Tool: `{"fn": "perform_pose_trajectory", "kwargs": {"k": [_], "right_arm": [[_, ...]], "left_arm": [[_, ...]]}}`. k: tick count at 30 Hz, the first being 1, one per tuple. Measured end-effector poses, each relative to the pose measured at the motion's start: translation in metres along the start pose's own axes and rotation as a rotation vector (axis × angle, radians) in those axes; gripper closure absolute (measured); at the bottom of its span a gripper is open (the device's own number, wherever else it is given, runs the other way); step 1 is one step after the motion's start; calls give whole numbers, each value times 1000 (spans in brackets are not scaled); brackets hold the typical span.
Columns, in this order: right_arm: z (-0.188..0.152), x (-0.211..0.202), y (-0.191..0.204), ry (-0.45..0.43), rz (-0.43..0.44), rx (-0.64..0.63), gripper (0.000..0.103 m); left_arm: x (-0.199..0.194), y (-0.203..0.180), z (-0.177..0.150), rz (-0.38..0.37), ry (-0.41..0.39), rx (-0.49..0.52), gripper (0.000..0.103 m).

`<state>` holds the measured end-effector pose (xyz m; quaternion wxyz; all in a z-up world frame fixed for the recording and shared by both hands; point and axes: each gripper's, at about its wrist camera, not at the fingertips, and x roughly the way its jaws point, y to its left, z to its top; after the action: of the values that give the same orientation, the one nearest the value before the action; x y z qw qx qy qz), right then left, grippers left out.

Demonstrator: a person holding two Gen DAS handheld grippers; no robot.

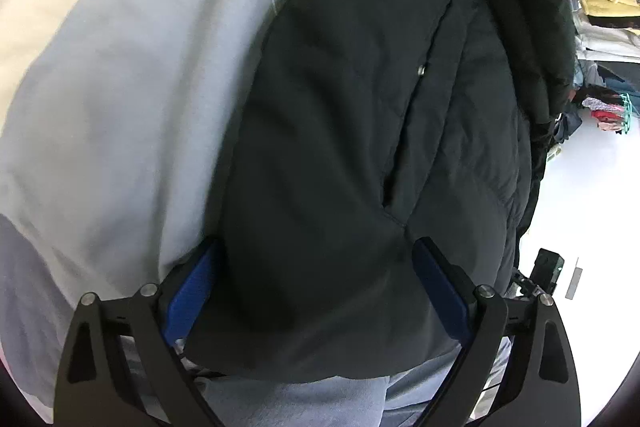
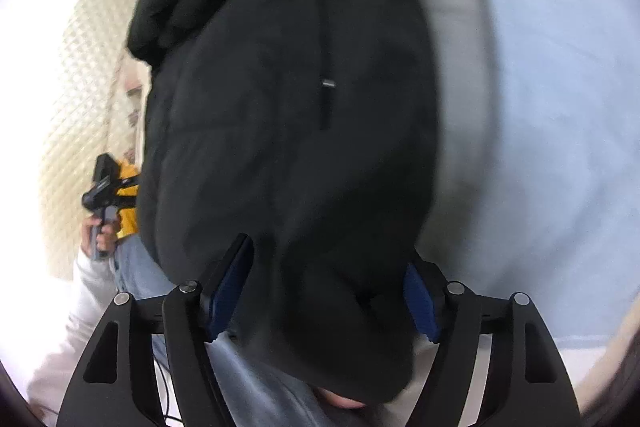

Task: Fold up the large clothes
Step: 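Carry the hem over the jacket body toward the collar with both tools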

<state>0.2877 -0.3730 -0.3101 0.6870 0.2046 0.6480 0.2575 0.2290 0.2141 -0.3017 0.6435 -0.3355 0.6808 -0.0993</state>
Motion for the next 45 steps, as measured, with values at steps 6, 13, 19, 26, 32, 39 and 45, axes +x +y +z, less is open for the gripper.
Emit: {"fn": "perform_pose_trajectory", "kwargs": {"k": [6, 13, 19, 26, 32, 39, 45], "right_arm": [[3, -1, 20, -21, 77, -83, 27], [13, 28, -2, 62, -9, -27, 27], [17, 39, -10, 95, 14, 7, 18], [13, 42, 9, 124, -9, -95, 15], [12, 40, 17, 119, -21, -137, 37], [12, 37, 46, 87, -55, -245, 84], [10, 29, 66, 12, -176, -332, 91]], "left_arm": [[-4, -10, -4, -93, 6, 73, 8], [-25, -11, -11, -223, -26, 142, 10], [-1, -5, -2, -81, 23, 43, 17], [9, -8, 0, -27, 28, 42, 19], [9, -16, -1, -24, 19, 89, 26], [2, -25, -8, -104, -4, 144, 60], [4, -37, -10, -94, -22, 176, 68]]}}
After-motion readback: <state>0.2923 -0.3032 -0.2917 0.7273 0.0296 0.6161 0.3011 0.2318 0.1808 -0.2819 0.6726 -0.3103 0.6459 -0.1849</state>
